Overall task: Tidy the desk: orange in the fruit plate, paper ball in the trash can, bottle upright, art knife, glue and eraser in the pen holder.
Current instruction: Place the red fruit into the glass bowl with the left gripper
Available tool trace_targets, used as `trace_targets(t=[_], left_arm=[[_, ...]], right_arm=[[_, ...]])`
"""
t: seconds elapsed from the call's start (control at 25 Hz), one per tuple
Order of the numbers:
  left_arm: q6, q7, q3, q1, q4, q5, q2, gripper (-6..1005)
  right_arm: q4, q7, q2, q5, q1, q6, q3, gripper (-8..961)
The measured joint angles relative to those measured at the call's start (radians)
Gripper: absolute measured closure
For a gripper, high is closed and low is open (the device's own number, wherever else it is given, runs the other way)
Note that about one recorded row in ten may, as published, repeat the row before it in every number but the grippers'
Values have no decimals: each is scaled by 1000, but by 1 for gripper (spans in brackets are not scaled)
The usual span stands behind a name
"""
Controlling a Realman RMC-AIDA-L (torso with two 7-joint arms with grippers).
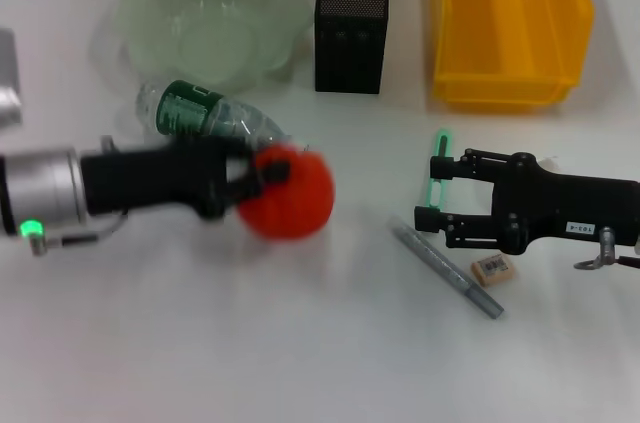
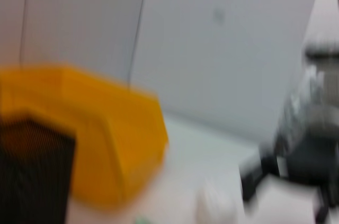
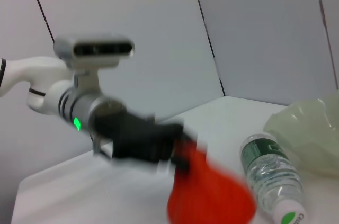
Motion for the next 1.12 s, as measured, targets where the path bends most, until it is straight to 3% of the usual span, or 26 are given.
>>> trace_targets(t=[0.08, 0.12, 0.16, 0.28, 0.32, 0.44, 0.48, 0.6, 0.68, 1.12], left_arm=[[27, -27, -103, 1, 40, -3, -18, 764], [27, -27, -103, 1, 40, -3, -18, 775], [10, -29, -221, -6, 59, -4, -50, 785], [-72, -5, -354, -30, 66, -2, -95, 815], [-172, 36, -414, -62, 62, -5, -117, 824], [-320, 108, -438, -113, 29, -42, -127, 851], [-416, 172, -441, -161, -31, -103, -128, 855], [-518, 265, -442, -210, -101, -194, -128, 866], [-607, 429, -443, -260, -174, -298, -132, 857], [-610, 509, -444, -281, -210, -355, -137, 708]], right_arm=[[0, 3, 4, 1, -1, -1, 0, 228], [0, 3, 4, 1, -1, -1, 0, 229], [0, 3, 5, 1, -2, -1, 0, 230], [1, 3, 12, 2, -8, -2, 0, 234], [1, 3, 12, 2, -8, -2, 0, 235], [1, 3, 19, 2, -13, -3, 0, 238], [1, 3, 21, 2, -13, -4, 0, 239], [1, 3, 26, 2, -14, -4, 0, 242], [1, 3, 31, 3, -15, -5, 1, 244], [0, -2, 36, 7, -14, -3, 19, 256]])
